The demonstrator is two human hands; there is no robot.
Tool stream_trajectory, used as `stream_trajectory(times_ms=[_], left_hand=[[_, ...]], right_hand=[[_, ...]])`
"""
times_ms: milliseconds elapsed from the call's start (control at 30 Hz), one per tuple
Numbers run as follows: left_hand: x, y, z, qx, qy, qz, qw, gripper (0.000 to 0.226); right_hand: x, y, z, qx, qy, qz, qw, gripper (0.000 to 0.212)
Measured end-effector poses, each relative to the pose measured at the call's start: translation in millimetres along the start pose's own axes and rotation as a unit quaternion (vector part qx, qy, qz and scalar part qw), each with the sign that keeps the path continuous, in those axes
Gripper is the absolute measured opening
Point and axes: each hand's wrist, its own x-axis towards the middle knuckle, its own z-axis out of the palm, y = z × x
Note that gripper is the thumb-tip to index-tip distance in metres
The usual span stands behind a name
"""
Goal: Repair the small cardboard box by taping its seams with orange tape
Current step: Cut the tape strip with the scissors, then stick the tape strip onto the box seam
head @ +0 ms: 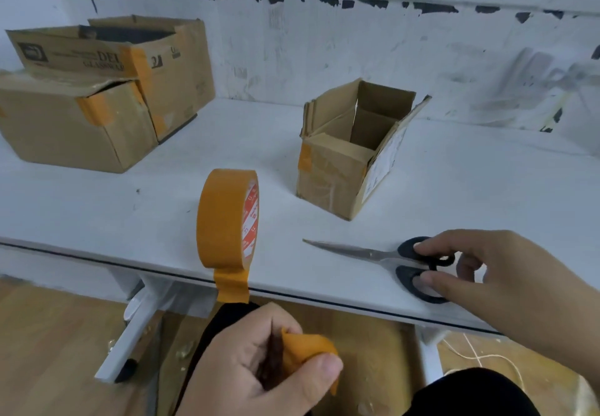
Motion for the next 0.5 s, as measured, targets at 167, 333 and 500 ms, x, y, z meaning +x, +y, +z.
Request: stream_trajectory(times_ms=[167, 333, 500], left_hand=[[18, 22, 12, 0.038, -0.055, 0.022, 0.998, 0.042], [44, 46, 23, 0.121, -0.049, 0.107, 0.986, 0.038], [64, 64, 29, 0.177, -0.068, 0.156, 0.969, 0.040]], right_hand=[[-2, 7, 2, 0.054, 0.033, -0.056, 0.996, 0.015], [-12, -15, 5, 0.204, 0.008, -0.146, 0.968, 0.048], [-2, -28, 6, 0.269, 0.004, -0.164, 0.949, 0.021]])
